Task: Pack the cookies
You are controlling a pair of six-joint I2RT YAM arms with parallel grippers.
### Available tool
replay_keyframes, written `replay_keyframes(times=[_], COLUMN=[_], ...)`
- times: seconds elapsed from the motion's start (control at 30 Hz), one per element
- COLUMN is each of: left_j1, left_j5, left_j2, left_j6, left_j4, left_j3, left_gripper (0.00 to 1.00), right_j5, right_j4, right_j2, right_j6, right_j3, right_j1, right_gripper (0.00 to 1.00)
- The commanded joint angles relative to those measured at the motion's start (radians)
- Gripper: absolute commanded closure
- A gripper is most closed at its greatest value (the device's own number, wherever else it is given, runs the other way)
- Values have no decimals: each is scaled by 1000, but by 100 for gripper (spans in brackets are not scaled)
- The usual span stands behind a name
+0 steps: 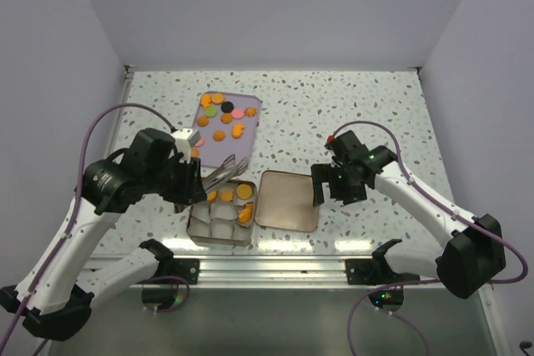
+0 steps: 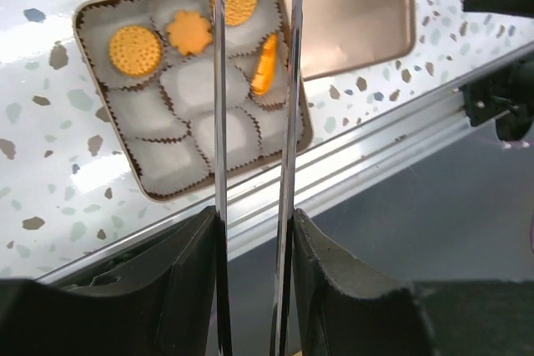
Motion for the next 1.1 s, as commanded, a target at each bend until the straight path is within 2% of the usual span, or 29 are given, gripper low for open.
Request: replay_keyframes(times=[0.0, 0.17, 0.33, 0.43, 0.77, 1.07], left_j1=[-1, -1, 0, 0, 0, -1], left_j5=[-106, -174, -330, -368, -373, -428], left_j2=[74, 250, 435, 514, 664, 779], left_j6=[-10, 7, 33, 41, 84, 121], left_j4=[61, 150, 179, 199, 291, 293], left_j3=[51, 100, 177, 197, 217, 272], left_gripper=[58, 59, 59, 59, 58, 53], right_j5=[-11, -14, -2, 15, 80, 106], right_j4=[19, 30, 19, 8, -22, -32], right_j2=[-14, -17, -18, -24, -26, -24], right_j6=[-8, 1, -3, -11, -45, -42], right_j3=[9, 15, 37, 43, 81, 94], right_j1=[3, 5, 2, 2, 3, 2], right_gripper=[1, 1, 1, 1, 1, 1])
